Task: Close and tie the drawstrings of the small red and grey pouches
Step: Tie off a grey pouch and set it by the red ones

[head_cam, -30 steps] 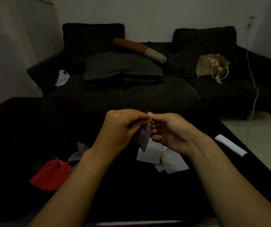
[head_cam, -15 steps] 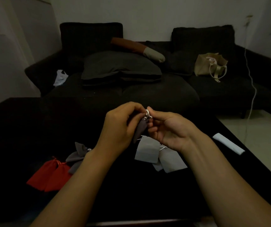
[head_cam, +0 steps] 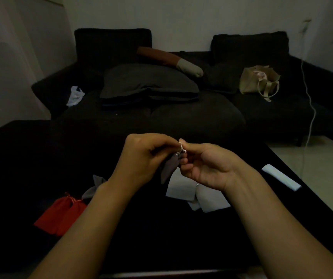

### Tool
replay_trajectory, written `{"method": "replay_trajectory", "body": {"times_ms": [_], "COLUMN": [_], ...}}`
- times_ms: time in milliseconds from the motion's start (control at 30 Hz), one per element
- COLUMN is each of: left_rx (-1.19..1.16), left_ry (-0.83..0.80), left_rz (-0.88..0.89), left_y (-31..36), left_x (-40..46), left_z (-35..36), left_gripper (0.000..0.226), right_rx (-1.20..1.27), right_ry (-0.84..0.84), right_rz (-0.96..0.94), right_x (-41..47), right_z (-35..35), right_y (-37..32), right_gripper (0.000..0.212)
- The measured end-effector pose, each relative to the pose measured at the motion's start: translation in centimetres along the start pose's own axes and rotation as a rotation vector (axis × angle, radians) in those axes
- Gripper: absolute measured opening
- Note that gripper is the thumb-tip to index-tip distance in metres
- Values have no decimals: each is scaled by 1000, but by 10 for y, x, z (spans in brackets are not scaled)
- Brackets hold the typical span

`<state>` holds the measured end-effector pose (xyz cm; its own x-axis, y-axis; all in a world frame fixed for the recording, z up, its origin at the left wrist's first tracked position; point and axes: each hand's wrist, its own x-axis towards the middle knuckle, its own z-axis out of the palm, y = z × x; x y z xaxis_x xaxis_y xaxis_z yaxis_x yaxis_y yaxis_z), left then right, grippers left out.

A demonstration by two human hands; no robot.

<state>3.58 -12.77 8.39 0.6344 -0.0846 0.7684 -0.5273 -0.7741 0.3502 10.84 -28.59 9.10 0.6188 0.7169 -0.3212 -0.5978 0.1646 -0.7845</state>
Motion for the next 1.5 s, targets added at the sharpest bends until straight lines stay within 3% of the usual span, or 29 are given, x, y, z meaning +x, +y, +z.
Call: {"method": "replay_trajectory", "body": {"times_ms": [233, 467, 700, 833, 1000, 1133, 1233, 1400, 1500], "left_rx": [97, 199, 163, 56, -316, -409, -396, -35, -104], "left_ry": [-82, -25, 25, 5, 69, 97, 78, -83, -68], "left_rz": [48, 141, 56, -129, -516, -606, -577, -349, -369], "left_y": [-4, -5, -6, -2, 9, 7, 5, -6, -6], "left_x": [2, -2, -4, -3, -7, -6, -4, -4, -8], "left_z": [-5, 0, 10, 15, 29, 33, 30, 16, 16], "left_gripper": [21, 21, 12, 5, 10, 11, 10, 10, 8], "right_rx": [-19, 92, 117, 44, -163, -240, -301, -408, -404], "right_ry": [56, 30, 33, 103, 280, 340, 334, 339, 309], "right_rz": [63, 65, 6, -42, -201, -288, -319, -419, -421], "right_x": [-2, -2, 2, 2, 5, 6, 3, 1, 3], "right_z": [3, 10, 8, 7, 9, 12, 12, 6, 5], "right_y": [0, -1, -1, -3, 0, 4, 4, 6, 9], "right_gripper": [20, 16, 18, 16, 21, 22, 24, 26, 27]}}
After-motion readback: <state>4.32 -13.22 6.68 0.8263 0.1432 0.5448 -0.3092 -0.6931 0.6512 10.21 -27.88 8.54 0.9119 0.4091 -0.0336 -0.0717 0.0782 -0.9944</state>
